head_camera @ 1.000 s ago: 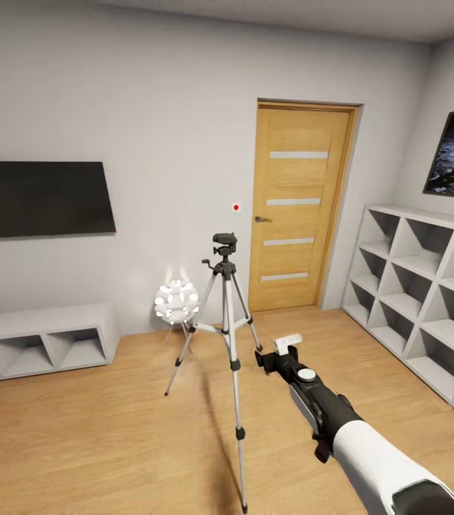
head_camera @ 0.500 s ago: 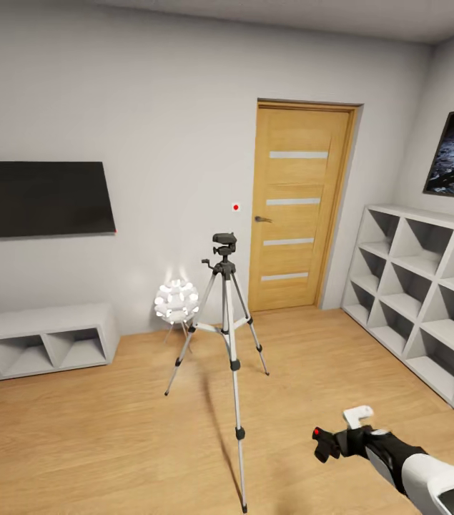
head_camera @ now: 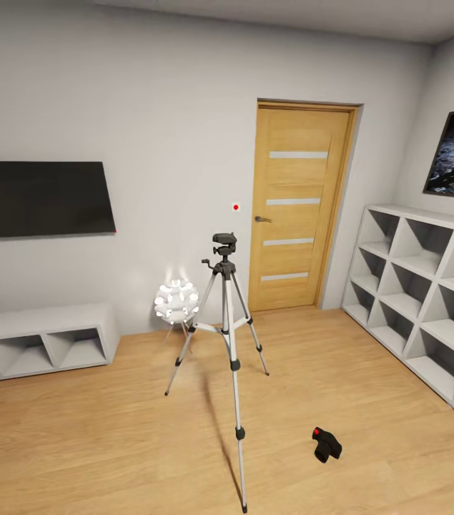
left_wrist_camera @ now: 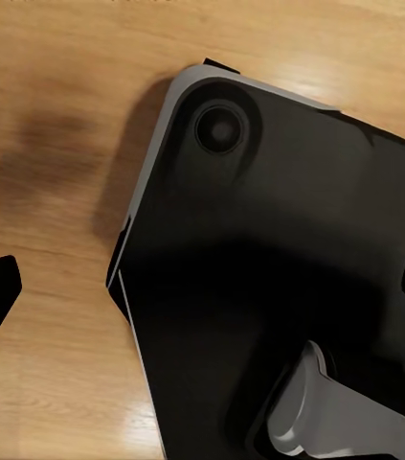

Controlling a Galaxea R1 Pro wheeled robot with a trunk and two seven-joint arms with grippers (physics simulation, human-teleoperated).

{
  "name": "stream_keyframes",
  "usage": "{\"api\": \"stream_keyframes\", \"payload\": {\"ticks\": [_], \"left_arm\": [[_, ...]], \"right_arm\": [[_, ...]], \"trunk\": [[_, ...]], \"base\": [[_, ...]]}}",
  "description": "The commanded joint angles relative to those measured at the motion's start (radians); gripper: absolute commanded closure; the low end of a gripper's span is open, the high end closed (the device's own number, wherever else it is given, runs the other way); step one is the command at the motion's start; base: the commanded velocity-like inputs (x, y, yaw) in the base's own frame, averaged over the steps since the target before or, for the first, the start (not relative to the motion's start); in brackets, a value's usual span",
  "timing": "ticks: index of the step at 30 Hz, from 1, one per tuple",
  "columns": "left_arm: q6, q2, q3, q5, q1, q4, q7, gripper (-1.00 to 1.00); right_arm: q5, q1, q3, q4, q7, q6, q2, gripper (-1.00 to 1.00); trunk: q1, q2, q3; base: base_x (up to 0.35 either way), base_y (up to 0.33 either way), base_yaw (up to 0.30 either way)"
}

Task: Attach the digital camera to the camera tripod in the bedroom.

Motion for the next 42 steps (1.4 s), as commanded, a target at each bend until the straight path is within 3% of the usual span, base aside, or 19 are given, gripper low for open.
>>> {"api": "stream_keyframes", "payload": {"ticks": [1,17,42], "left_arm": [[-0.002,-0.001,0.000,0.003,0.000,0.000,0.000,-1.00],[-0.001,-0.001,0.000,0.003,0.000,0.000,0.001,-1.00],[0.000,-0.002,0.001,0.003,0.000,0.001,0.008,-1.00]], "right_arm": [[-0.006,0.005,0.005,0.002,0.004,0.001,0.002,-1.00],[-0.008,0.066,0.003,0.002,-0.011,-0.007,0.006,-1.00],[-0.025,0.069,0.002,0.002,-0.014,0.006,0.007,-1.00]], "trunk": [[0.000,-0.001,0.000],[0.000,-0.001,0.000],[0.000,-0.001,0.000]], "base": [[0.000,0.000,0.000],[0.000,-0.022,0.000],[0.000,-0.266,0.000]]}}
